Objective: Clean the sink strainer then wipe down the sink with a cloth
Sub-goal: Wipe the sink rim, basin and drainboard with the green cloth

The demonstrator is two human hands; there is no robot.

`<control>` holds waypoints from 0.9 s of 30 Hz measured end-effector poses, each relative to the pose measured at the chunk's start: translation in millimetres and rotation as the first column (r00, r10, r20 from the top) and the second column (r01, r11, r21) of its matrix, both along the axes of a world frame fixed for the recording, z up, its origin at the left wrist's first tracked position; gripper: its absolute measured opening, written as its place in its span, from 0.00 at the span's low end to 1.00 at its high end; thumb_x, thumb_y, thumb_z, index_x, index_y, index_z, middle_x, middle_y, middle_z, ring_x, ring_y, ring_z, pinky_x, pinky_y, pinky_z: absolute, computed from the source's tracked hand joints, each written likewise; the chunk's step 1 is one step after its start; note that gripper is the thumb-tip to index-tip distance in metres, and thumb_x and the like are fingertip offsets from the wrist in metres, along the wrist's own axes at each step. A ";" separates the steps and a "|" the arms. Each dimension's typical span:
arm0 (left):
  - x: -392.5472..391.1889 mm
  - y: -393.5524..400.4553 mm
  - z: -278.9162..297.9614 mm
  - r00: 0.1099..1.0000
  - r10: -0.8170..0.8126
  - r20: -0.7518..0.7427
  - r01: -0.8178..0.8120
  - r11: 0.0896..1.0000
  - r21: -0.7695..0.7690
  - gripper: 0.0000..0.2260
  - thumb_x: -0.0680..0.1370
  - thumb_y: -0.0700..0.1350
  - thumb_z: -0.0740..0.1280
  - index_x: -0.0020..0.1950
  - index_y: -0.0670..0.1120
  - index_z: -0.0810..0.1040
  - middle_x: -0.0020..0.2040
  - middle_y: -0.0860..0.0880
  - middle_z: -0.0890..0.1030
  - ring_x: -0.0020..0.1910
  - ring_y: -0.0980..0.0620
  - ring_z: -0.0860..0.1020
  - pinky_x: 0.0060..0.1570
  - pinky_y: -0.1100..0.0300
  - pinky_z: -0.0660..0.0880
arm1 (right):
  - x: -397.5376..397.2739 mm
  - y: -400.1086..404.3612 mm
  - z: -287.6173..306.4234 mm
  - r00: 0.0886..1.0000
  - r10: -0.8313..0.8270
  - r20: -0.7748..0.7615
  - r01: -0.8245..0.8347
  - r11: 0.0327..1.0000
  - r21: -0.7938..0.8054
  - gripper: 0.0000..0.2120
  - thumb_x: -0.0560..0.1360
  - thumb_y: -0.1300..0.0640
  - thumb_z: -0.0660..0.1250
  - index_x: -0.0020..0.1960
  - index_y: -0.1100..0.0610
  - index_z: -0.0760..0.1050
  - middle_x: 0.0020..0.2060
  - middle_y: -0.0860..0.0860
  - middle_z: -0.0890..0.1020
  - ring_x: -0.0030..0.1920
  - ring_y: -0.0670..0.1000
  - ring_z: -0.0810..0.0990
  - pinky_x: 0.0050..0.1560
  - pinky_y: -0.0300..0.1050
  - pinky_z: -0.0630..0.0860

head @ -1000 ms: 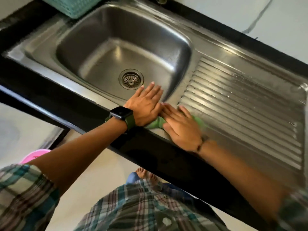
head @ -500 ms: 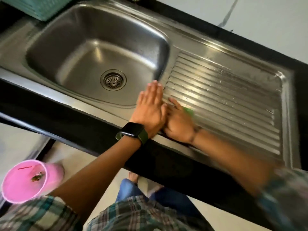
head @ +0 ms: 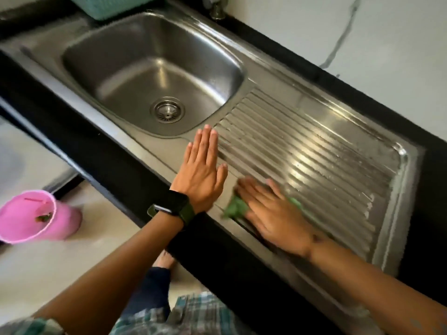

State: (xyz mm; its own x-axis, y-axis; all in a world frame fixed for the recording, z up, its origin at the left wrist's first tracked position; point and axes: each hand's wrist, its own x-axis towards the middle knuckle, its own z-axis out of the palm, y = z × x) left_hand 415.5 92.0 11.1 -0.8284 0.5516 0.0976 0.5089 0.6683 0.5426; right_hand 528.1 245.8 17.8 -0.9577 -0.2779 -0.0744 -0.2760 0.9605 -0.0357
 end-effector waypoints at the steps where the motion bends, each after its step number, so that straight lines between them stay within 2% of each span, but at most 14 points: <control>1: -0.4 5.7 4.2 0.998 0.031 0.060 -0.038 0.993 0.115 0.32 0.75 0.59 0.44 0.72 0.45 0.36 0.76 0.43 0.40 0.74 0.50 0.36 0.73 0.54 0.36 | -41.3 -14.4 -5.9 1.000 0.008 -0.026 -0.006 0.998 0.065 0.25 0.77 0.51 0.47 0.72 0.58 0.61 0.71 0.54 0.67 0.73 0.50 0.62 0.72 0.51 0.59; 3: 1.1 13.8 7.9 0.981 0.081 0.175 -0.133 0.942 0.308 0.38 0.72 0.65 0.43 0.72 0.41 0.37 0.75 0.40 0.40 0.75 0.45 0.37 0.73 0.54 0.34 | -117.2 -49.9 2.0 0.989 -0.145 -0.040 0.145 0.989 0.021 0.23 0.75 0.51 0.51 0.65 0.56 0.72 0.65 0.52 0.76 0.67 0.44 0.71 0.68 0.41 0.66; 4: -0.2 10.5 8.1 0.983 0.113 0.141 -0.147 0.954 0.261 0.37 0.73 0.63 0.43 0.73 0.41 0.39 0.76 0.41 0.41 0.75 0.46 0.38 0.72 0.57 0.33 | -137.6 -62.9 11.7 0.986 -0.164 0.014 0.164 0.986 0.005 0.21 0.76 0.51 0.52 0.65 0.54 0.72 0.65 0.51 0.75 0.66 0.44 0.71 0.68 0.40 0.65; 5: -1.7 3.2 9.6 0.988 0.129 0.081 -0.141 0.976 0.165 0.33 0.75 0.59 0.45 0.73 0.42 0.40 0.76 0.43 0.41 0.75 0.48 0.37 0.71 0.60 0.33 | -149.0 -71.9 10.6 0.988 -0.143 0.051 0.143 0.990 0.013 0.20 0.79 0.52 0.51 0.68 0.56 0.66 0.69 0.54 0.70 0.69 0.47 0.67 0.71 0.44 0.60; 6: -3.1 -3.7 9.4 0.993 0.118 0.029 -0.121 0.987 0.103 0.31 0.76 0.55 0.46 0.74 0.43 0.41 0.76 0.44 0.42 0.74 0.51 0.37 0.71 0.61 0.34 | -150.0 -71.0 0.7 0.999 -0.038 0.031 0.035 0.997 0.074 0.20 0.80 0.54 0.51 0.70 0.58 0.62 0.71 0.56 0.65 0.71 0.52 0.63 0.72 0.48 0.55; 8: 0.1 -13.0 10.3 0.999 0.048 -0.005 -0.047 0.999 0.017 0.30 0.76 0.55 0.46 0.74 0.44 0.42 0.77 0.45 0.44 0.73 0.55 0.38 0.71 0.60 0.36 | -99.6 -46.7 0.8 0.998 -0.004 0.055 0.002 0.999 0.042 0.21 0.78 0.56 0.53 0.70 0.59 0.63 0.72 0.56 0.65 0.72 0.53 0.61 0.72 0.51 0.54; 10: 11.4 -5.5 4.9 1.000 0.000 0.000 0.000 0.997 -0.083 0.31 0.76 0.57 0.44 0.75 0.45 0.42 0.77 0.45 0.44 0.73 0.55 0.39 0.72 0.58 0.36 | -14.6 -9.4 -0.6 0.998 -0.044 -0.034 0.044 0.999 -0.012 0.23 0.76 0.52 0.52 0.69 0.57 0.66 0.70 0.52 0.69 0.71 0.50 0.65 0.69 0.51 0.61; 12: 26.8 5.2 -1.2 1.000 -0.020 -0.022 0.016 0.984 -0.177 0.32 0.75 0.61 0.40 0.75 0.46 0.42 0.77 0.46 0.44 0.74 0.55 0.39 0.71 0.58 0.35 | 50.2 18.0 4.2 0.997 -0.074 -0.022 0.074 0.997 -0.038 0.25 0.76 0.48 0.50 0.68 0.57 0.68 0.68 0.52 0.72 0.69 0.50 0.69 0.67 0.52 0.62; 14: 33.8 7.3 -4.9 1.000 -0.005 -0.027 -0.001 0.976 -0.216 0.32 0.75 0.62 0.39 0.75 0.47 0.41 0.77 0.47 0.44 0.74 0.55 0.38 0.71 0.58 0.35 | 63.1 28.5 1.2 0.997 -0.077 -0.030 0.076 0.996 -0.041 0.25 0.76 0.47 0.49 0.69 0.57 0.67 0.68 0.52 0.71 0.69 0.51 0.68 0.68 0.53 0.60; 16: 30.9 8.5 -3.2 0.998 0.055 0.010 -0.053 0.980 -0.189 0.32 0.75 0.62 0.40 0.75 0.47 0.40 0.77 0.48 0.43 0.75 0.54 0.40 0.72 0.58 0.36 | 27.8 14.1 2.8 0.999 -0.048 -0.023 0.046 0.997 -0.056 0.25 0.76 0.49 0.50 0.71 0.56 0.64 0.70 0.52 0.68 0.71 0.52 0.65 0.70 0.56 0.62; 20: 21.5 9.4 5.0 0.988 0.152 0.029 -0.148 0.984 -0.103 0.32 0.75 0.58 0.43 0.75 0.43 0.44 0.77 0.43 0.47 0.76 0.47 0.43 0.74 0.54 0.40 | -93.4 -33.8 -8.9 1.000 0.002 -0.008 -0.002 1.000 0.027 0.25 0.80 0.53 0.51 0.75 0.53 0.49 0.76 0.50 0.51 0.76 0.51 0.47 0.74 0.55 0.45; 22: 19.1 6.3 8.9 0.966 0.254 0.039 -0.252 0.967 -0.046 0.32 0.74 0.57 0.43 0.75 0.41 0.47 0.77 0.42 0.49 0.76 0.44 0.43 0.74 0.52 0.41 | -131.7 -55.2 -13.1 0.998 -0.002 0.056 -0.004 0.994 0.106 0.25 0.81 0.52 0.48 0.75 0.55 0.45 0.76 0.51 0.48 0.76 0.51 0.45 0.74 0.55 0.43; 24: 22.6 4.9 10.1 0.970 0.239 0.031 -0.237 0.969 -0.063 0.31 0.75 0.57 0.43 0.75 0.42 0.50 0.77 0.42 0.51 0.76 0.44 0.44 0.74 0.51 0.41 | -110.3 -50.3 -11.4 0.999 -0.025 0.041 0.022 0.997 0.070 0.26 0.80 0.50 0.50 0.75 0.54 0.48 0.76 0.50 0.52 0.76 0.49 0.48 0.74 0.54 0.42; 27: 28.0 3.6 9.3 0.988 0.145 0.047 -0.140 0.985 -0.099 0.31 0.75 0.58 0.43 0.75 0.44 0.49 0.77 0.43 0.50 0.76 0.47 0.45 0.73 0.53 0.41 | -7.2 -1.4 -3.7 0.995 -0.083 0.064 0.092 0.984 -0.153 0.25 0.78 0.50 0.51 0.74 0.52 0.55 0.75 0.48 0.58 0.75 0.47 0.54 0.73 0.53 0.43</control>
